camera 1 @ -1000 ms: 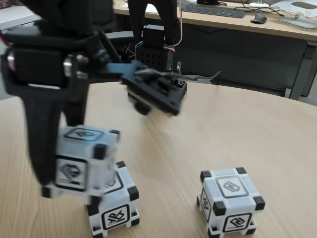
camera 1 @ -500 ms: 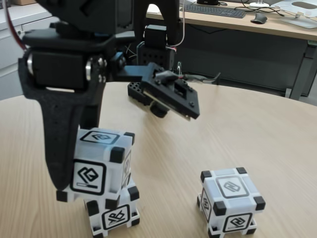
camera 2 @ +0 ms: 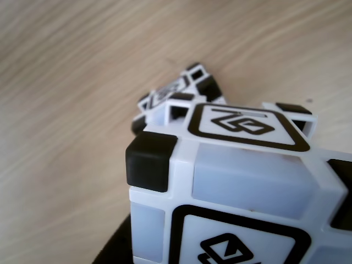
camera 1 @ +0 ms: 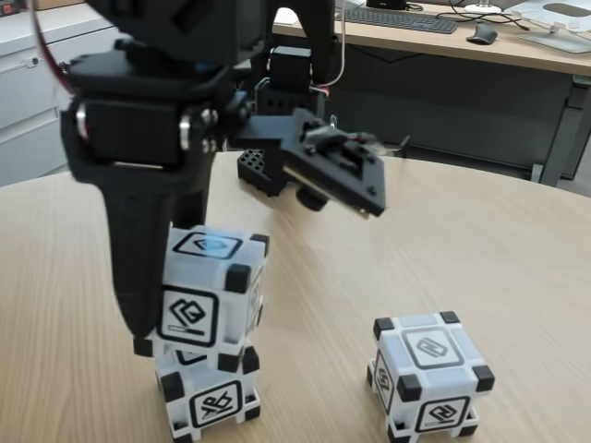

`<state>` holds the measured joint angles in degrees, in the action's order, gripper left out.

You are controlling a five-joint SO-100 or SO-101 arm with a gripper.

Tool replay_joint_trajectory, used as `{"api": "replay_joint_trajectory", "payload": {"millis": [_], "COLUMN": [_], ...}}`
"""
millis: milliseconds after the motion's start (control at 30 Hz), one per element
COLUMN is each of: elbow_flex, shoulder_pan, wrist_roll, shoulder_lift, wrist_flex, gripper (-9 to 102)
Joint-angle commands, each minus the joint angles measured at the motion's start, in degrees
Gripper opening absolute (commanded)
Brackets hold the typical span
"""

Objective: Stack cubes from left to right.

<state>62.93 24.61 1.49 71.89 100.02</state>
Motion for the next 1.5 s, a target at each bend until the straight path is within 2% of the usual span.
{"api": "replay_joint_trajectory", "payload": {"millis": [0,567,700,800,900,1167,1467], "elbow_flex": [-1.5,3.7,3.4,3.6,3.6,3.7,3.6], "shoulder_pan": [-0.3,-0.3,-0.3,-0.1,-0.2,-0.4,-4.7], "wrist_roll": [-1.1,-1.8,-1.6,-0.7,-0.1,0.2,0.7], "shoulder_lift": [0.9,1.4,1.5,1.5,1.5,1.7,1.8], "wrist_flex": [0.2,0.1,0.1,0.1,0.1,0.2,0.2], "gripper": [3,4,16,30,35,41,41]}}
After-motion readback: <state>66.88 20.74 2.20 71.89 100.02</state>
